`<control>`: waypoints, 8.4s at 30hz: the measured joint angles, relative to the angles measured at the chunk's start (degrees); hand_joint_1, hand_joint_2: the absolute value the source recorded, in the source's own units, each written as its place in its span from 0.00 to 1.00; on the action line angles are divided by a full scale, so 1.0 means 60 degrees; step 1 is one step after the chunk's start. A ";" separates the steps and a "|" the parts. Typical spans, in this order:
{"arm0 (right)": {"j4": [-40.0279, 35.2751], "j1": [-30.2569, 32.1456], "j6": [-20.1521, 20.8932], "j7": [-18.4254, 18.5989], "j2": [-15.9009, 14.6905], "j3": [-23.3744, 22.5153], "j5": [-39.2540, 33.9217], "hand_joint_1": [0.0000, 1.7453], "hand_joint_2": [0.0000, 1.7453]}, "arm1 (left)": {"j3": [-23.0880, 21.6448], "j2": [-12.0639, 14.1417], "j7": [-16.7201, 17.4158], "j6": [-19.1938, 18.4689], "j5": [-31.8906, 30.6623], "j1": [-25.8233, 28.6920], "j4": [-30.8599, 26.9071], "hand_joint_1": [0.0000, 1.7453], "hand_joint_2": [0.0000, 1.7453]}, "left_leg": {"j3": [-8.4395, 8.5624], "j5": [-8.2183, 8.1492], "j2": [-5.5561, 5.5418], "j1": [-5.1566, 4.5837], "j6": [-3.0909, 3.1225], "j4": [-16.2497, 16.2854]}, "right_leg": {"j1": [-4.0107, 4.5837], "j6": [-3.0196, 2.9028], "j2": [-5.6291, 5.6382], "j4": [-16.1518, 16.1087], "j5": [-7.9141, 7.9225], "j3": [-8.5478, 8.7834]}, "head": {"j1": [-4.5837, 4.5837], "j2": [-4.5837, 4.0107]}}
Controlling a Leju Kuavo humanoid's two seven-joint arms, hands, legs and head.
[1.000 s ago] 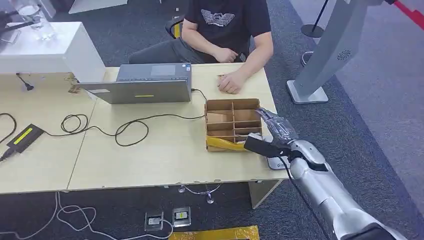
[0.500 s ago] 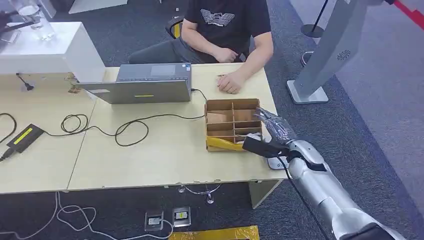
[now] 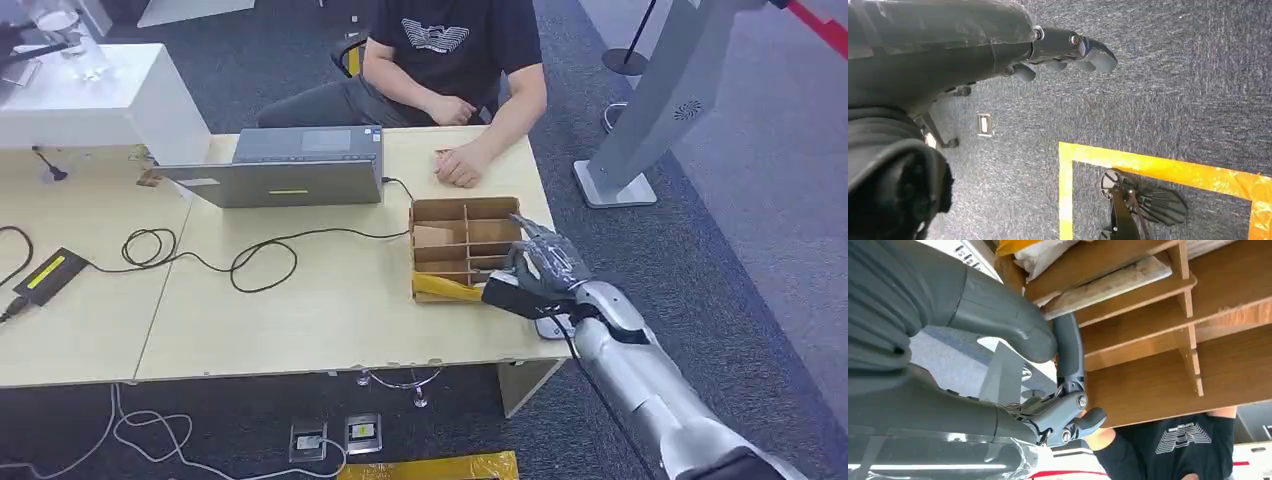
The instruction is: Pass the card to the sensor for recognition and then transmit it.
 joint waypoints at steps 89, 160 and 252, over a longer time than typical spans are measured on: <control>-0.2192 -0.1386 0.1552 0.0721 -0.1406 0.0138 0.0124 0.00 1.00 | -0.0408 0.0022 0.0015 0.0098 0.0710 0.0003 0.0000 0.00 0.00 | 0.0004 -0.0001 0.0011 0.0004 -0.0001 0.0004 | 0.0005 -0.0001 0.0012 0.0000 0.0002 -0.0006 | 0.0000 0.0000; -0.3435 0.1643 0.1359 0.0834 -0.1282 -0.0419 -0.0612 0.00 1.00 | -0.0736 0.0026 0.0106 0.0124 0.0885 -0.0019 0.0000 0.00 0.00 | -0.0001 -0.0015 0.0014 0.0007 -0.0013 0.0001 | 0.0007 -0.0008 0.0011 0.0000 -0.0006 -0.0005 | 0.0000 0.0000; 0.0022 0.0067 -0.0120 0.0674 0.0240 -0.0018 0.0667 0.00 1.00 | -0.1446 0.0113 0.0106 0.0011 0.1166 -0.0051 0.0000 0.00 0.00 | 0.0000 -0.0015 0.0014 0.0009 -0.0014 0.0001 | 0.0009 -0.0009 0.0013 0.0001 -0.0006 -0.0006 | 0.0000 0.0000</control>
